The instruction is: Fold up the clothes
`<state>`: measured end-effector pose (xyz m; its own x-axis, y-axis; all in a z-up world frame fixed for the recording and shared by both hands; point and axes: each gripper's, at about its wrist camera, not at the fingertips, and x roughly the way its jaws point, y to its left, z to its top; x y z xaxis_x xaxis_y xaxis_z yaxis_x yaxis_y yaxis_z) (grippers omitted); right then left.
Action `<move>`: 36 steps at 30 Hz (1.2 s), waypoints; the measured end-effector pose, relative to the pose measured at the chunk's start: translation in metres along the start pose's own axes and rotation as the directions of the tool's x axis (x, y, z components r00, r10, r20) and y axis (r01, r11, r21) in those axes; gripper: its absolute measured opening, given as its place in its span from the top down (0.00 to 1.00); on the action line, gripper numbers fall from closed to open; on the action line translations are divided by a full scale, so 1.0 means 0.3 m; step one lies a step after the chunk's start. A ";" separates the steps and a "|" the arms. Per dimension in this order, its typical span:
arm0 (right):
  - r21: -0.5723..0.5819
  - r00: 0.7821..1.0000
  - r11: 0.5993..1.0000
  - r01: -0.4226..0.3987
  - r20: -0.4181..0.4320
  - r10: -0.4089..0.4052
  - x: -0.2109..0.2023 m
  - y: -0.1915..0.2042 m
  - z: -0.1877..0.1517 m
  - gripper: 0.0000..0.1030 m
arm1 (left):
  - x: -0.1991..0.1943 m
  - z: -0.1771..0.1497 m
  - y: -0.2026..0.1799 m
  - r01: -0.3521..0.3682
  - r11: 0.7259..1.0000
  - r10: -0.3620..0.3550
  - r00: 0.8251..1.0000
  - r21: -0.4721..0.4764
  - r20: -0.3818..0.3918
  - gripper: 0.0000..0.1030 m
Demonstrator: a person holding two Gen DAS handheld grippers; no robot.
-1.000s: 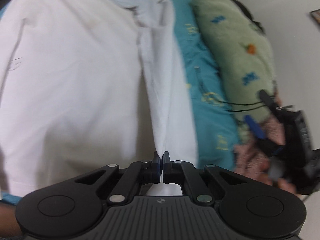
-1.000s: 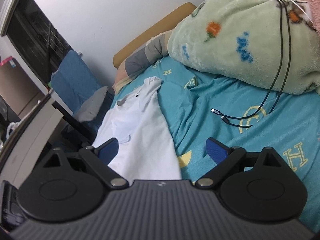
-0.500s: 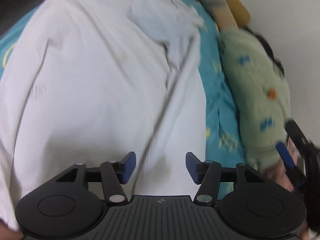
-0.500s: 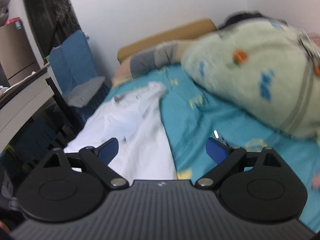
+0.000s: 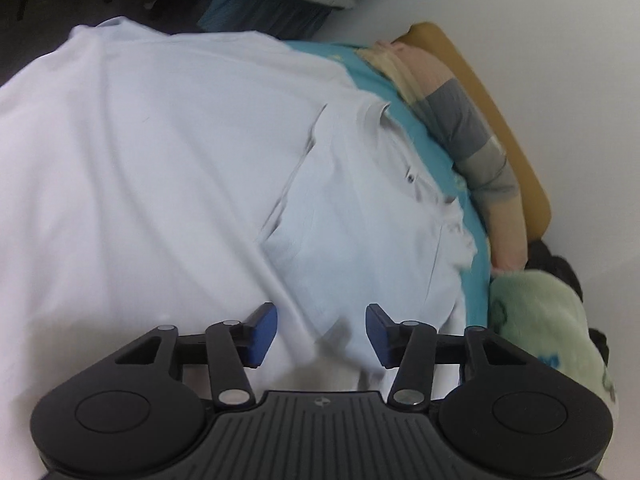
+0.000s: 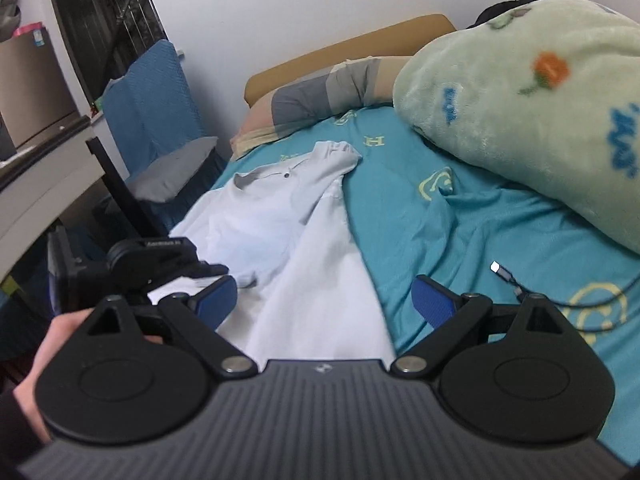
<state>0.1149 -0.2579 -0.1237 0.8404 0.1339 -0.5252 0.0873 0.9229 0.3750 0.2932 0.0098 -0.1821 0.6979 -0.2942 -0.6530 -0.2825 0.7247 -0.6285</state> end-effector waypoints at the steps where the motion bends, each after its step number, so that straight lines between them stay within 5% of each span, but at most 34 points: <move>1: 0.015 1.000 1.000 0.008 -0.013 -0.008 0.024 -0.012 -0.002 0.07 | 0.023 0.009 -0.019 -0.003 1.000 0.003 1.000 0.019 0.018 0.56; 3: 0.041 0.999 0.999 0.017 -0.046 -0.015 0.069 -0.030 -0.012 0.07 | 0.050 0.036 -0.065 -0.018 0.994 0.014 0.999 0.104 0.043 0.98; 4: 0.051 0.998 0.999 0.016 -0.068 -0.013 0.088 -0.033 -0.022 0.07 | 0.055 0.052 -0.091 -0.018 0.988 0.010 0.999 0.153 0.054 1.00; 7: 0.029 0.997 0.999 0.013 -0.081 -0.011 0.108 -0.019 -0.045 0.07 | 0.032 0.111 -0.172 -0.043 0.961 0.007 0.991 0.273 0.131 1.00; 10: 0.033 0.998 0.999 0.009 -0.062 -0.007 0.107 -0.024 -0.041 0.07 | 0.002 0.202 -0.193 -0.177 0.944 0.108 0.963 0.279 0.246 1.00; 12: 0.053 0.998 0.999 0.012 -0.060 -0.009 0.108 -0.035 -0.036 0.07 | 0.020 0.247 -0.161 -0.257 0.931 0.190 0.948 0.259 0.256 1.00; 16: 0.090 0.998 0.996 0.013 -0.068 -0.006 0.103 -0.052 -0.035 0.07 | 0.031 0.235 -0.073 -0.145 0.972 0.127 0.987 0.185 0.102 0.98; 19: 0.103 0.997 0.995 0.014 -0.077 -0.006 0.107 -0.058 -0.036 0.07 | 0.007 0.165 -0.059 -0.080 0.976 0.075 0.997 0.201 0.031 0.76; 21: 0.110 0.997 0.994 0.014 -0.080 -0.005 0.107 -0.060 -0.036 0.07 | -0.002 0.140 -0.056 -0.070 0.973 0.068 0.998 0.218 0.015 0.52; 23: 0.116 0.997 0.993 0.007 -0.081 0.002 0.103 -0.060 -0.037 0.07 | -0.006 0.121 -0.047 -0.070 0.970 0.071 0.997 0.232 0.003 0.50; 30: 0.125 0.996 0.992 0.015 -0.093 -0.003 0.107 -0.065 -0.042 0.07 | 0.037 0.113 -0.033 -0.081 0.962 0.075 0.997 0.261 0.030 0.51; 36: 0.121 0.995 0.992 0.027 -0.094 -0.015 0.113 -0.069 -0.043 0.07 | 0.125 0.127 -0.122 -0.126 0.906 0.118 0.992 0.404 0.045 0.77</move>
<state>0.1347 -0.2678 -0.1592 0.7848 0.1532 -0.6006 0.1738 0.8758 0.4504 0.3550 -0.0040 -0.1675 0.6888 -0.1786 -0.7026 -0.0776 0.9455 -0.3164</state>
